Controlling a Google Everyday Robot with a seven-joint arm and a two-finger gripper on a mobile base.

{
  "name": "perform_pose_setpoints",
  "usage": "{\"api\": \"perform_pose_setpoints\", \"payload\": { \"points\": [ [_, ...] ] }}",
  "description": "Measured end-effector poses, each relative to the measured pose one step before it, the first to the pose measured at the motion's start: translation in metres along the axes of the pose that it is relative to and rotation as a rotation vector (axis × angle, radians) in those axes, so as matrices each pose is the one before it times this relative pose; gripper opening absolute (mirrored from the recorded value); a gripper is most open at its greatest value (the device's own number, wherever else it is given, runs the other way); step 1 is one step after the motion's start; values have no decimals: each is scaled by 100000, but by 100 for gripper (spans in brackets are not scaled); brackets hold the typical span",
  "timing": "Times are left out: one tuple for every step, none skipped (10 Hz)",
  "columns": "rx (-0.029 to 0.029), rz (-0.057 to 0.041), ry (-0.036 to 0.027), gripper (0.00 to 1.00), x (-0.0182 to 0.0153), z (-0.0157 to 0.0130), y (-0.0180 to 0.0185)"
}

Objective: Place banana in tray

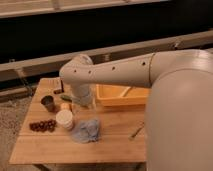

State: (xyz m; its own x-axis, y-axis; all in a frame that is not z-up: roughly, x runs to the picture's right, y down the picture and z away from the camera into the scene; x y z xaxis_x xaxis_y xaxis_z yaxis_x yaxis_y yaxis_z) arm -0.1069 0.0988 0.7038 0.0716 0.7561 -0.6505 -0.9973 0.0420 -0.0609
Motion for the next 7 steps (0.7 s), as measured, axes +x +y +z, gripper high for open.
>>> {"api": "perform_pose_setpoints", "payload": {
  "points": [
    [7,-9,-5,65,-1,-1,2],
    [74,27,-38,65,-11,-2,7],
    [1122,211,-432,65,-214,79,-196],
    [1050,411,-389,65,-512,171,-325],
    [1629,1109,-725,65,-1073,287,-980],
    [1363,1328,-691,65,-1304,327,-1142],
    [1172,1980,-544,65,-1476,383,-1397]
  ]
}}
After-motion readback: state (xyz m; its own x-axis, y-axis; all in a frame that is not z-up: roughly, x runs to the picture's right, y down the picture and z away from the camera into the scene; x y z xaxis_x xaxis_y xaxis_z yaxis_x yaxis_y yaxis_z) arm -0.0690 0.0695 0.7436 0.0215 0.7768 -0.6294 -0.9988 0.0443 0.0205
